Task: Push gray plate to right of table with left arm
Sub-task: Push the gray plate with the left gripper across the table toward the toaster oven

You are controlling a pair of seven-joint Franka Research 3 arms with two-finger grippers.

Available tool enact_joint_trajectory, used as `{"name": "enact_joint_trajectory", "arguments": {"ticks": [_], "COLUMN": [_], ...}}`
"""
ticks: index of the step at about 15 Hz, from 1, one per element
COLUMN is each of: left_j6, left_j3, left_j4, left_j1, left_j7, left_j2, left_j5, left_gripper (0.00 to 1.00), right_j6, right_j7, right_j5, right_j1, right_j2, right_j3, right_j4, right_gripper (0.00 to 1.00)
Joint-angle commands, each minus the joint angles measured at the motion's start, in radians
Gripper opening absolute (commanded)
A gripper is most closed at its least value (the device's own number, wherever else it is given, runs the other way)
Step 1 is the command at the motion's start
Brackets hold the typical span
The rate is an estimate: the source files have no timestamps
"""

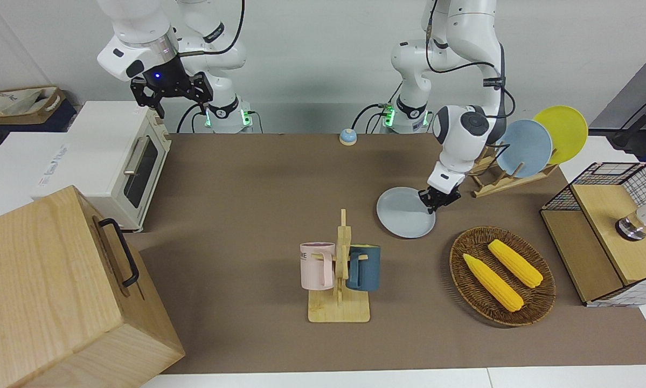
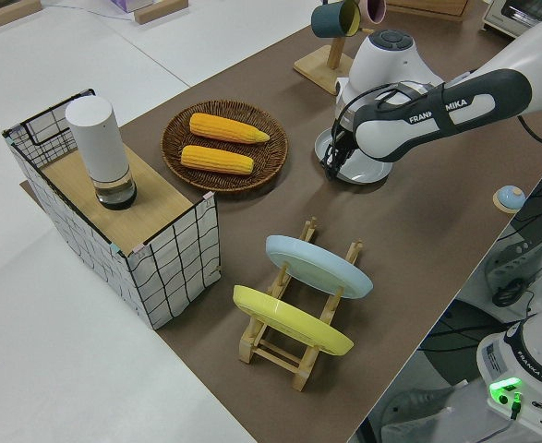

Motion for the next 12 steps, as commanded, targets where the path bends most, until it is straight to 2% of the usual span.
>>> {"name": "enact_joint_trajectory", "arguments": {"ticks": [1,5,12], "left_j6": [0.017,0.017,0.019], "left_j3": [0.007,0.005,0.005], "left_j4": [-0.013,-0.009,0.013], "left_j1": [-0.073,-0.108,-0.227], "left_j7": [-0.095,-0.133,-0.291], "left_j2": [0.009,0.014,0.032], "left_j5": [0.016,0.014,0.013], "left_gripper": [0.0,0.0,0.0], "right_j6": [-0.016,-0.016,-0.016], "right_j7": [0.013,0.013,0.012], "right_j5": [0.004,0.004,0.004], "right_j1": [-0.019,-0.02,-0.02], "right_j2": [-0.002,-0.002,-0.002], "right_j3": [0.016,0.016,0.016], "right_j4": [0.009,0.009,0.009], "right_gripper": [0.983,0.983,0.983]}}
